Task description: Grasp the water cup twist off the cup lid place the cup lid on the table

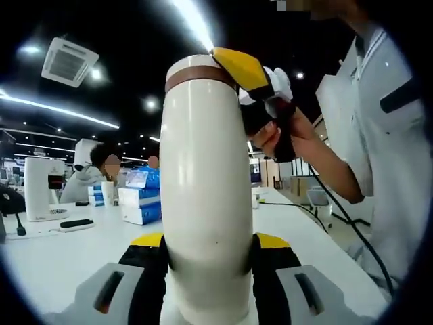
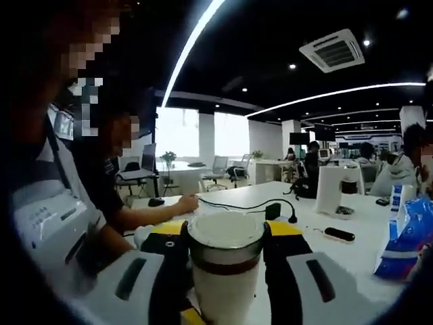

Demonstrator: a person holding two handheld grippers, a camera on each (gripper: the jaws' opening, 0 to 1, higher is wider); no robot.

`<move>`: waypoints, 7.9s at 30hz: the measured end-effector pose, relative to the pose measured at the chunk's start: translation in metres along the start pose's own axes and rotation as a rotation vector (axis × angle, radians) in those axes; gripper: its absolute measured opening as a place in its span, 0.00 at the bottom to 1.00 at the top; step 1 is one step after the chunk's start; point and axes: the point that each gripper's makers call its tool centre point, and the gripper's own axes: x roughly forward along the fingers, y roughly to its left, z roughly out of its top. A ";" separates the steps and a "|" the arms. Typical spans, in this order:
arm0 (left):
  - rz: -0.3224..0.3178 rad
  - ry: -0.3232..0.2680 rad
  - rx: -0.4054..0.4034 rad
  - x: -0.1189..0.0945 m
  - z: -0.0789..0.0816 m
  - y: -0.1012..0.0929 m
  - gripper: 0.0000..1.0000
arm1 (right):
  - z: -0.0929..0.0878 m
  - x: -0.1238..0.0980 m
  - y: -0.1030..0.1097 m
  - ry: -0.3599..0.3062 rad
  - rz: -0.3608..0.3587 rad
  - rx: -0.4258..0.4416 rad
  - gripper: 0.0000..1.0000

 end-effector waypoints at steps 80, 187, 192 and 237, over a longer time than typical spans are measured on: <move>0.003 0.013 0.034 -0.001 0.001 -0.001 0.51 | 0.006 -0.018 0.014 -0.055 -0.545 0.001 0.75; 0.003 0.011 0.033 0.001 -0.002 0.000 0.50 | 0.026 -0.044 -0.006 -0.106 -0.175 0.124 0.79; 0.004 0.012 0.035 0.001 -0.002 0.000 0.50 | 0.019 -0.052 0.002 -0.117 -0.316 0.102 0.82; 0.005 0.012 0.038 0.000 -0.001 0.002 0.50 | 0.011 -0.012 -0.005 -0.112 -0.554 0.018 0.81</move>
